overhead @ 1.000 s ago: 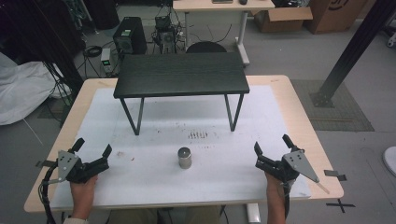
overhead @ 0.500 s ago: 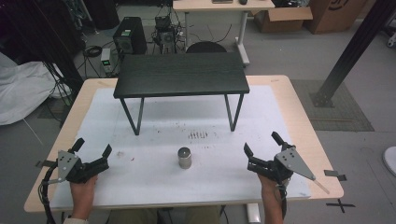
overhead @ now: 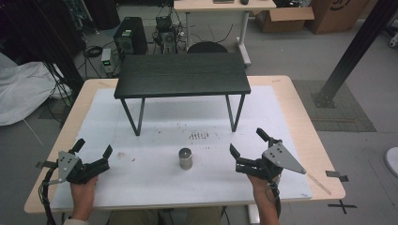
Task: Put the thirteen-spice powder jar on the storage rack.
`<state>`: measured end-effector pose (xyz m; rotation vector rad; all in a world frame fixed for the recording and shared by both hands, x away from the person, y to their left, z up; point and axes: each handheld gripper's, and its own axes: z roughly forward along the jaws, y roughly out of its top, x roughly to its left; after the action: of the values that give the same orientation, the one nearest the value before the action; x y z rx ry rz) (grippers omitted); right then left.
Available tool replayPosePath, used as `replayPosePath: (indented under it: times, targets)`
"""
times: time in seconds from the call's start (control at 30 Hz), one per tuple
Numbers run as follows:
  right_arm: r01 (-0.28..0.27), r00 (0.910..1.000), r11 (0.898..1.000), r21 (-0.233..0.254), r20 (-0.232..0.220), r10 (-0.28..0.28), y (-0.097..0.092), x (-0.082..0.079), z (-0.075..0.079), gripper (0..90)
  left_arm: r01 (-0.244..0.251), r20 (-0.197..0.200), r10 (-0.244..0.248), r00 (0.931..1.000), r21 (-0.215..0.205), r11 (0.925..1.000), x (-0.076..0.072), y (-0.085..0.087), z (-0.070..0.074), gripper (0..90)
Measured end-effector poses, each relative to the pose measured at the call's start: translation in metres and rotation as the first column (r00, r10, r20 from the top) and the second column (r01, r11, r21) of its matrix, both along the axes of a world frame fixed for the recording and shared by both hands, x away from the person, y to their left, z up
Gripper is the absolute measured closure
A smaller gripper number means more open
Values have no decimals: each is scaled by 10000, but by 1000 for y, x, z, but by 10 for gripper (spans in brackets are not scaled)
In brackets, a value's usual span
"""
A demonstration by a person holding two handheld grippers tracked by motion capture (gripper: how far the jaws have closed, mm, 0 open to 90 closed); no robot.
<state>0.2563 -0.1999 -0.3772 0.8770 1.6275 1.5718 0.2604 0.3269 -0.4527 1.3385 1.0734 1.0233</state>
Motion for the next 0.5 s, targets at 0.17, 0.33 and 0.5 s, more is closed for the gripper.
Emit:
replayPosePath:
  times: [0.17,0.33,0.5]
  targets:
    - [-415,9990,9990,-156,-183,412,12,1,2,16,1,7,-1,10000,-9,10000,0,0,0,4]
    - [-887,9955,9957,-256,-365,878,26,3,2,16,3,5,-3,10000,-1,10000,0,0,0,4]
    - [-1325,9899,9909,-221,-545,1311,37,6,0,17,2,0,-2,10000,-2,10000,0,0,0,4]
